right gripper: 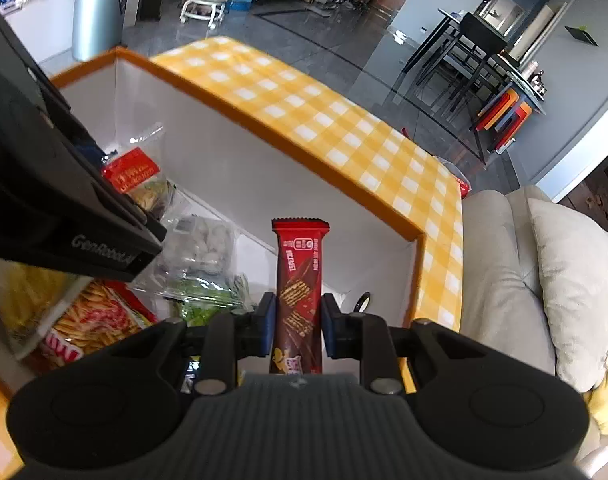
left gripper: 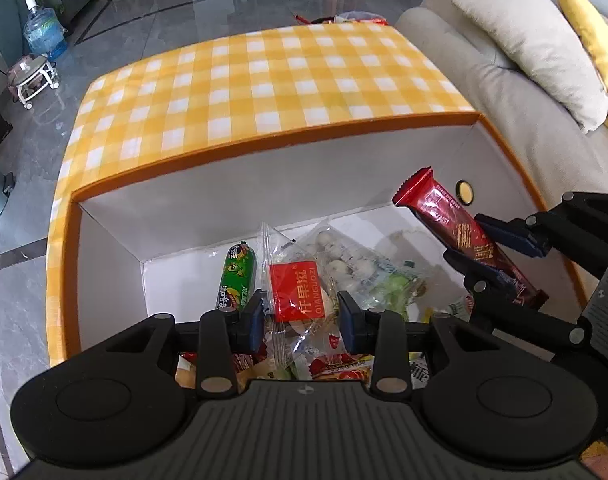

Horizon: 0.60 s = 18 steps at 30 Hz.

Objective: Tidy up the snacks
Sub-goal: 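Carry both snacks into the orange box and open both grippers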

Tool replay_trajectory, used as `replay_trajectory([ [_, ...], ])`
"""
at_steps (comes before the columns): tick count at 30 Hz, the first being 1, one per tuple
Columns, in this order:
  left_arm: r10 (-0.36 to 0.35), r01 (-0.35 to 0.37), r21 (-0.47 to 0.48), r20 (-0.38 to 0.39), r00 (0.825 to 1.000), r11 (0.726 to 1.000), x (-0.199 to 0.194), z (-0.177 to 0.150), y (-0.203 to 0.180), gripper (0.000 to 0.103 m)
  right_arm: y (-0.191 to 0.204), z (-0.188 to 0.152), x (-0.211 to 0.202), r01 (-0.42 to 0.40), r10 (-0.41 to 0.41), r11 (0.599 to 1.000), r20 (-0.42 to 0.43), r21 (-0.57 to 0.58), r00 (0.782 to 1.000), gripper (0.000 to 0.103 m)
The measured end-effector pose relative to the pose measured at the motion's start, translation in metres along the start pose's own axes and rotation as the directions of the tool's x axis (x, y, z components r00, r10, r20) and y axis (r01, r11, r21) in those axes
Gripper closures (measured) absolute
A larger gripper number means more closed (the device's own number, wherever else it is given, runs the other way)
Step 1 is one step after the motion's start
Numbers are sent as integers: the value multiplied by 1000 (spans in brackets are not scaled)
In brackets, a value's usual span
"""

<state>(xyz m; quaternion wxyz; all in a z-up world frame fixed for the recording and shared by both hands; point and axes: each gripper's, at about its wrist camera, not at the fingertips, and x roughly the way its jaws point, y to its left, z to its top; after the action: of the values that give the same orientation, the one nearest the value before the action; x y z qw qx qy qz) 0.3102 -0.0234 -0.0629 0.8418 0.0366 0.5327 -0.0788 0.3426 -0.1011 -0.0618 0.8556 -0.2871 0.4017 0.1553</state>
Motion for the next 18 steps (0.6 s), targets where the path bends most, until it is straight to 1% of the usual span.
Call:
replay_trajectory([
  [2,1,0,3,-12,1000,1000,5,0,1,62,3,0,7,11,-11,1000,-12,-23,1000,83],
  [7,4,-4,10,-36,999,1000,16,1,2,62,9,-3,19,9,-12,998,-46,-55,999,83],
  [12,11,-11,-1,-49,999,1000,19,2,6,60,11,-5,22,1,-6,998,-67,-69,998,83],
  [14,14,-15,-6,-46,999,1000,17,2,7,57,11,-4,20,-1,-4,997,-68,-75,998,82],
  [15,18,-18,-4,-43,999,1000,15,1,7,52,10,-4,18,0,-5,997,-65,-76,998,82],
  [16,19,-19,-1,-38,999,1000,13,0,7,50,9,-4,16,1,-6,997,-61,-77,998,81],
  [17,22,-22,1,-32,999,1000,10,0,6,49,8,-3,14,-1,-4,997,-60,-76,998,79],
  [18,22,-22,3,-21,1000,1000,6,0,6,44,7,-2,13,-5,1,997,-59,-73,998,73],
])
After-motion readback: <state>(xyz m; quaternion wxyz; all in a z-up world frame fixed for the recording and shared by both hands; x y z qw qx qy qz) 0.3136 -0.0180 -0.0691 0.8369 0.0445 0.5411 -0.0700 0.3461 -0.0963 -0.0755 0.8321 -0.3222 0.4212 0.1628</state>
